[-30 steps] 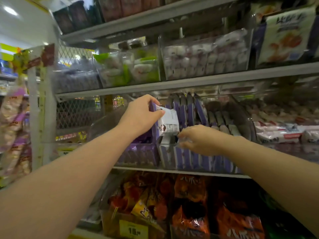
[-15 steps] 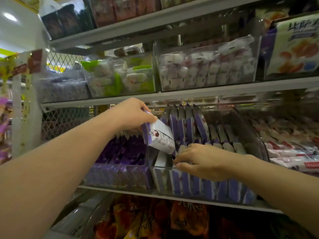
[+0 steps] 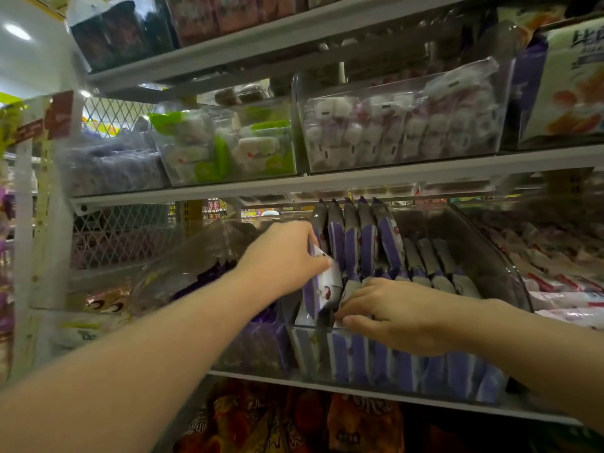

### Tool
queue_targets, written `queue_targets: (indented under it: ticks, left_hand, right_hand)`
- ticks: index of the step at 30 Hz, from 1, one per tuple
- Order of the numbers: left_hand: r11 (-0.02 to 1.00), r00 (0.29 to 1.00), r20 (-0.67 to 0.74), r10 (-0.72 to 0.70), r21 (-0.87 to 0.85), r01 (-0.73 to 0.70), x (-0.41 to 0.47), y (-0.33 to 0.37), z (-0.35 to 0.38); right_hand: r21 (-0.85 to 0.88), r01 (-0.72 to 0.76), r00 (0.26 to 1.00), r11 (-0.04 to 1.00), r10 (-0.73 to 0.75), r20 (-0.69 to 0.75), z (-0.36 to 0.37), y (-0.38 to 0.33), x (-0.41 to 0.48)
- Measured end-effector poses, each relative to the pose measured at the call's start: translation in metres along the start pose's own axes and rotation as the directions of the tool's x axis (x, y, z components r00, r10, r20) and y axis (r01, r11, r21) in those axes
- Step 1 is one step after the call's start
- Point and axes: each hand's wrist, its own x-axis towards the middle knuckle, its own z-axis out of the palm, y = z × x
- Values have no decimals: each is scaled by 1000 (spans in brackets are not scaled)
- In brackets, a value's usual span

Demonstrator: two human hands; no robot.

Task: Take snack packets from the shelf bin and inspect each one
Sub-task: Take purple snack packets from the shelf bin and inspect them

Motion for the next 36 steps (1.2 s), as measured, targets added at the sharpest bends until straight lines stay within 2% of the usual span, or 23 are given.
queue_targets:
  ticks: [3,5,8,11,14,19,23,27,30,33,36]
  left_hand:
    - [974,993,-80,86,217,-67,-14,-5,26]
    - [931,977,-41,209,313,-186,-22,-13,39]
    - [906,945,131,300,271,-325,-28,-31,46]
    - [865,886,217,409,218,-452,-27,-48,42]
    - [841,852,258,455,189,-507,-29,-55,39]
    - [815,820,281,498,171,-553,-35,-57,40]
    - [811,818,285,500,177,-558,-38,-56,38]
    - [816,820,291,493,171,-552,-38,-55,38]
    - [817,818,289,498,159,-554,-37,-55,36]
    - [808,814,292,502,177,-561,-38,-55,37]
    - [811,821,309,480,202,-550,-42,-54,38]
  right_hand:
    - [23,-1,1000,1000,1,-8,-1,0,3]
    - [79,-1,1000,997,3,-24,-3,2,5]
    - [172,26,999,985,-19,-47,-4,2,8]
    - [161,105,994,981,-102,-26,-9,-2,14]
    - [69,129,987,989,-135,84,-20,-6,24]
    - [-45,107,943,993,-87,320,-31,-15,42]
    - [-32,81,928,996,-64,367,-30,-13,45]
    - [4,86,968,996,-84,237,-20,-10,35]
    - [122,18,1000,992,-21,21,-31,-4,26]
    - [297,10,977,955,54,-207,-46,4,22]
    - [524,26,929,851,174,-328,-51,7,15]
